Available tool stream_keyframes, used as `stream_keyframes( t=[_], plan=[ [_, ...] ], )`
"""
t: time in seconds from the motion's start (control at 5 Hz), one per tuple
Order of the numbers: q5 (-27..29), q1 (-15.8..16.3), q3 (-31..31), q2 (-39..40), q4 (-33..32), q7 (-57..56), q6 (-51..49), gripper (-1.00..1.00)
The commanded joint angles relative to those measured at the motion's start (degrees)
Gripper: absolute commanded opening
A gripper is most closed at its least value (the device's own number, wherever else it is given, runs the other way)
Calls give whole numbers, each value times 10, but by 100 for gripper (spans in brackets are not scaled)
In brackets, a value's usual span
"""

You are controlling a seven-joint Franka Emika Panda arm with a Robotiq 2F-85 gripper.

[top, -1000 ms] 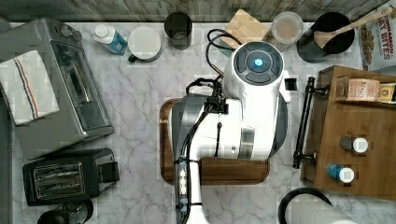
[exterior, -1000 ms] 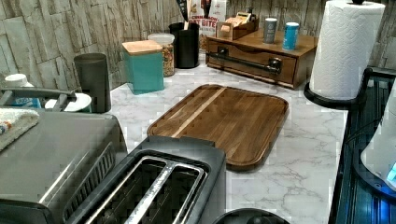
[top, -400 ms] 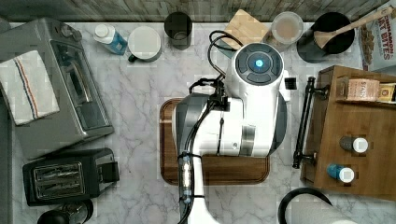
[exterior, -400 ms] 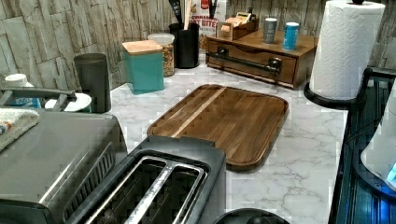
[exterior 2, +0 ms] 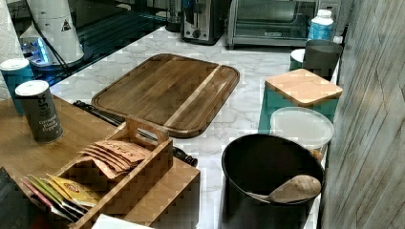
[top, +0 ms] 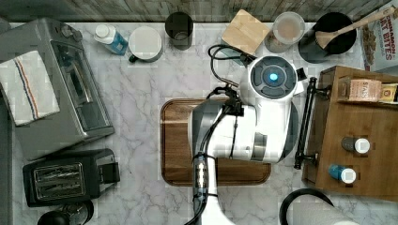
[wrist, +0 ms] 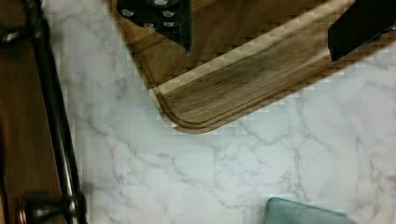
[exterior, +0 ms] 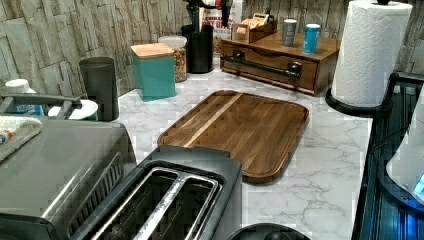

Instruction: Open the drawer.

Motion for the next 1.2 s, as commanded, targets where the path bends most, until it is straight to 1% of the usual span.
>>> stream_keyframes(
  t=[0.2,0.4,0.6,0.8,1.0,1.2],
  plan=[
    [-32,-79,-84,1,-31,-142,89,100],
    [-47,-83,-95,1,-56,-163,141,100],
    [-35,-91,-99,17,-44,-204,150,100],
    [-34,-104,-88,17,-53,-227,169,100],
    [-51,-105,-83,30,-30,-252,131,100],
    [-72,-104,-83,23,-49,-263,159,100]
  ],
)
